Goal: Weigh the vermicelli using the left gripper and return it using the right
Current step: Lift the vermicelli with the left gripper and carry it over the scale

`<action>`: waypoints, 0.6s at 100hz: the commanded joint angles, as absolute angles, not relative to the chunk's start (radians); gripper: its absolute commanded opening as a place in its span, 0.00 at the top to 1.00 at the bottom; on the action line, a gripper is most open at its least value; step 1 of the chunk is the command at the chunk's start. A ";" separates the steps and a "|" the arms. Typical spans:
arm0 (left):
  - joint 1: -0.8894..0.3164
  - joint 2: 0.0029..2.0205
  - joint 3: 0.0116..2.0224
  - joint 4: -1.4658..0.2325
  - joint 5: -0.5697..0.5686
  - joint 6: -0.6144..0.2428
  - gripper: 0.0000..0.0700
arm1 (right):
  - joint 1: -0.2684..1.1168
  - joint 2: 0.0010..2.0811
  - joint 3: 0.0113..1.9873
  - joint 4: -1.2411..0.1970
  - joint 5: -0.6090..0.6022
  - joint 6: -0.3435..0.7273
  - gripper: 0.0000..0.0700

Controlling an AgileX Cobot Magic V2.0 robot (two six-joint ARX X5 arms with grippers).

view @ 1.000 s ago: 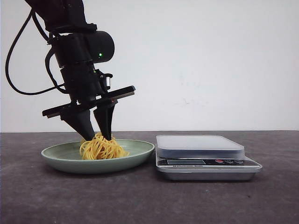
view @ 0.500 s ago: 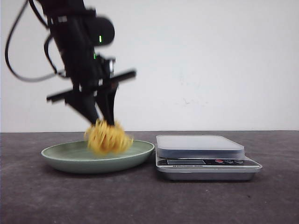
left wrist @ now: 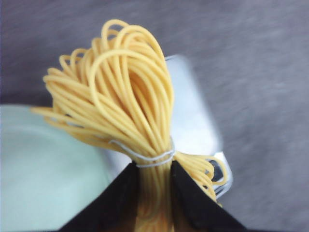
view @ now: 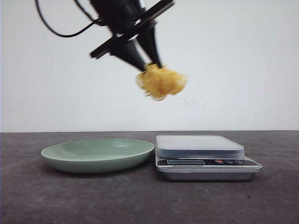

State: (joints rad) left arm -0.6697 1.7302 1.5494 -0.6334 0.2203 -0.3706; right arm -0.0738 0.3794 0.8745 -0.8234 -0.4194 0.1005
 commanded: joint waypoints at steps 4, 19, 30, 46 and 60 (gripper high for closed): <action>-0.683 1.767 1.578 -0.602 0.253 -0.419 0.99 | -0.073 0.384 0.894 -0.816 -0.422 0.092 0.19; -0.688 1.820 1.578 -0.589 0.267 -0.432 0.99 | -0.073 0.384 0.894 -0.816 -0.422 0.093 0.19; -0.688 1.873 1.578 -0.585 0.275 -0.433 0.99 | -0.073 0.384 0.894 -0.817 -0.422 0.093 0.19; -0.696 1.926 1.578 -0.545 0.316 -0.440 0.99 | -0.073 0.384 0.894 -0.817 -0.422 0.093 0.19; -0.709 1.946 1.579 -0.496 0.331 -0.440 0.99 | -0.073 0.384 0.894 -0.818 -0.422 0.093 0.19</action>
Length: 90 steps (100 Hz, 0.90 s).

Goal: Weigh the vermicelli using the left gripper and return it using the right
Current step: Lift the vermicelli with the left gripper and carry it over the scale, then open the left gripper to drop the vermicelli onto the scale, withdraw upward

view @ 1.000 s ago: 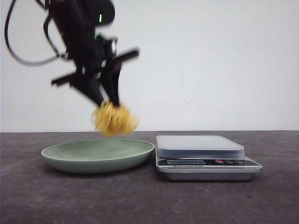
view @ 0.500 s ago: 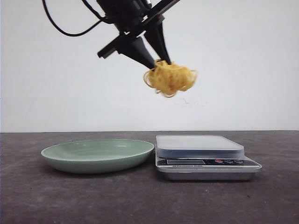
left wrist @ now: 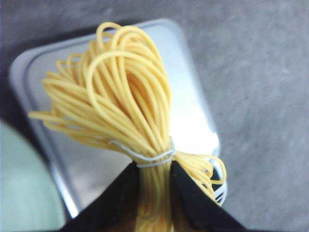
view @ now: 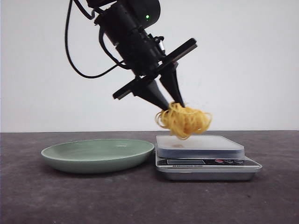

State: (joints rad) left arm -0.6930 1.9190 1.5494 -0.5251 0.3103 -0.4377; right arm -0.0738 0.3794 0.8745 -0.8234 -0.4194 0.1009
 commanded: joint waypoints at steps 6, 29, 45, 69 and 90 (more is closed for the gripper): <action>-0.709 1.953 1.579 -0.485 0.342 -0.440 0.99 | -0.073 0.384 0.894 -0.821 -0.422 0.093 0.19; -0.709 1.961 1.579 -0.474 0.340 -0.428 0.82 | -0.073 0.384 0.894 -0.834 -0.422 0.092 0.19; -0.705 1.961 1.579 -0.471 0.334 -0.431 0.39 | -0.073 0.384 0.894 -0.835 -0.422 0.090 0.19; -0.688 1.954 1.646 -0.542 0.331 -0.382 0.39 | -0.073 0.384 0.894 -0.837 -0.422 0.089 0.19; -0.641 1.869 1.759 -0.649 0.273 -0.315 0.41 | -0.073 0.384 0.894 -0.840 -0.421 0.089 0.19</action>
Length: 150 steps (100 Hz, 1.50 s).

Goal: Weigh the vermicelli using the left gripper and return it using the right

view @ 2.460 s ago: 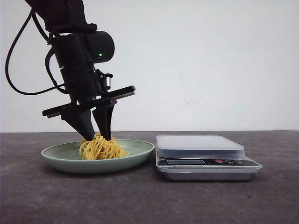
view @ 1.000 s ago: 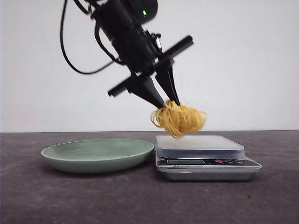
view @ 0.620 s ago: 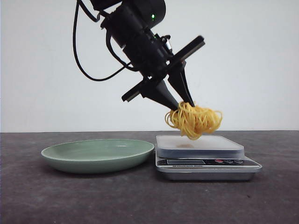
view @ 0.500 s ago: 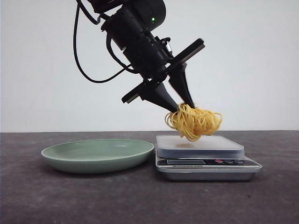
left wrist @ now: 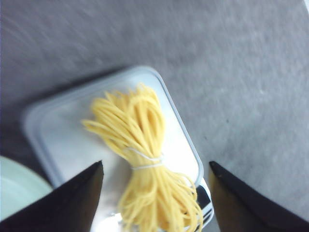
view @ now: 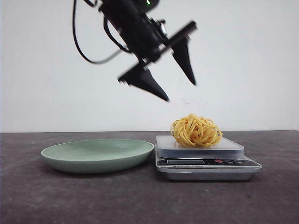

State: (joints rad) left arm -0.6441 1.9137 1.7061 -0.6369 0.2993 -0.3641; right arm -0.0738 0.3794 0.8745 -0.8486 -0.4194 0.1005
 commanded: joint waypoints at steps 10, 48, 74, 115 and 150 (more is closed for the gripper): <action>-0.621 1.782 1.798 -0.683 0.213 -0.263 0.47 | -0.073 0.384 0.894 -0.840 -0.422 0.089 0.19; -0.615 1.298 1.808 -0.803 -0.051 -0.116 0.46 | -0.073 0.384 0.894 -0.844 -0.424 0.089 0.19; -0.615 1.040 1.803 -1.004 -0.189 -0.085 0.46 | -0.073 0.384 0.894 -0.847 -0.446 0.089 0.19; -0.615 0.702 1.534 -1.108 -0.227 -0.184 0.46 | -0.064 0.384 0.894 -0.848 -0.456 0.089 0.19; -0.614 0.416 1.135 -1.099 -0.243 -0.279 0.46 | -0.052 0.384 0.894 -0.857 -0.455 0.089 0.19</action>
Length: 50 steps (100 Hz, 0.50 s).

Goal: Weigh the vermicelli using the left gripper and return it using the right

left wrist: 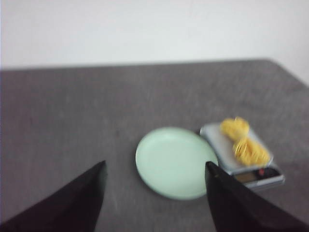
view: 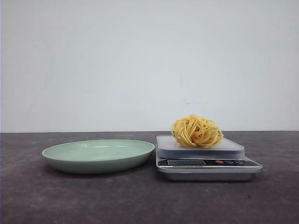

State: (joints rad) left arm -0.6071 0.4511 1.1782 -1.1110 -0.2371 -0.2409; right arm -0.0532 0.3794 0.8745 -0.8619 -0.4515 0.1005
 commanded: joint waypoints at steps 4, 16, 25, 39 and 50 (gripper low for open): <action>-0.614 0.388 1.095 -1.098 -0.244 -0.282 0.46 | -0.052 0.384 0.894 -0.858 -0.456 0.089 0.19; -0.615 0.326 1.004 -1.078 -0.266 -0.296 0.46 | -0.052 0.393 0.894 -0.861 -0.456 0.089 0.19; -0.615 0.308 0.989 -1.070 -0.273 -0.300 0.46 | -0.050 0.405 0.894 -0.862 -0.457 0.089 0.19; -0.615 0.304 0.989 -1.033 -0.273 -0.300 0.46 | -0.038 0.426 0.895 -0.860 -0.473 0.093 0.19; -0.615 0.306 0.989 -1.007 -0.272 -0.300 0.46 | -0.019 0.462 0.902 -0.857 -0.479 0.094 0.23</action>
